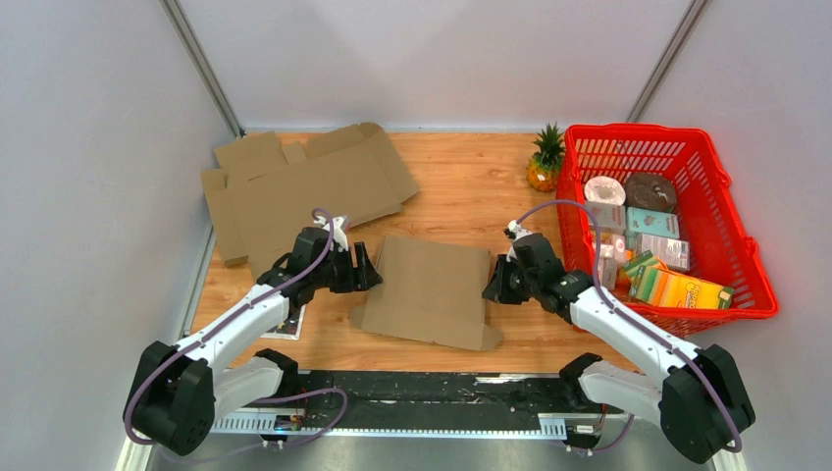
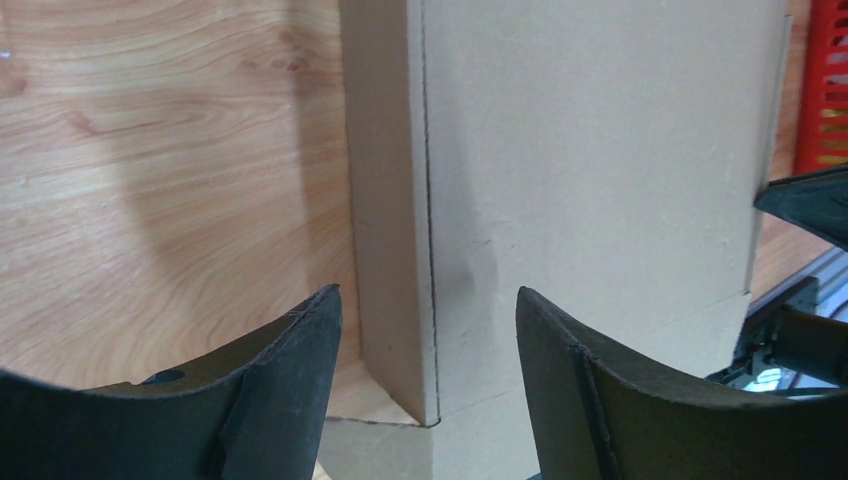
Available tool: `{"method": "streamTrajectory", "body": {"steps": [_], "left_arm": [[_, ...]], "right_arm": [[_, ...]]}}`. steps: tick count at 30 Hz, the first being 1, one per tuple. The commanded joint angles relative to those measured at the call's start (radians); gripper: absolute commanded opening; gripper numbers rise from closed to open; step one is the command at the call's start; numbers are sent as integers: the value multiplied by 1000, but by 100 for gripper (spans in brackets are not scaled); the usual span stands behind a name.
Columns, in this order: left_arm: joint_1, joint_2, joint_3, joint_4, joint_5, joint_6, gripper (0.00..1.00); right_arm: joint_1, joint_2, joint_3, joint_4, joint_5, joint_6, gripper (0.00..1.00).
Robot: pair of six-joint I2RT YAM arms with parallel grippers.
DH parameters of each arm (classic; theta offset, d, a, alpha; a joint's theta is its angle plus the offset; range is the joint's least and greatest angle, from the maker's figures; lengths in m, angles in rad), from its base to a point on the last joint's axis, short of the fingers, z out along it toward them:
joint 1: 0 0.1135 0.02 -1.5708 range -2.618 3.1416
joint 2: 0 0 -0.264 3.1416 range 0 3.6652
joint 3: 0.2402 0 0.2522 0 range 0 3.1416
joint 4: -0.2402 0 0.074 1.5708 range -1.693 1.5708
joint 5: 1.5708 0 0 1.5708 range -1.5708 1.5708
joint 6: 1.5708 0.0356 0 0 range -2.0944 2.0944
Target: Fold the paper box
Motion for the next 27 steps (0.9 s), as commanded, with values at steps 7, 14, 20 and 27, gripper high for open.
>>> {"method": "streamTrajectory", "body": {"steps": [7, 14, 20, 27], "left_arm": [[44, 31, 0, 184, 99, -52, 73], [73, 80, -24, 270, 157, -93, 73], [75, 91, -73, 321, 171, -130, 74], [75, 118, -107, 402, 220, -162, 75]], "right_arm": [[-86, -28, -84, -63, 85, 34, 1], [-144, -83, -121, -24, 20, 35, 0], [-198, -62, -135, -24, 9, 58, 0], [-253, -19, -150, 3, -31, 58, 0]]}}
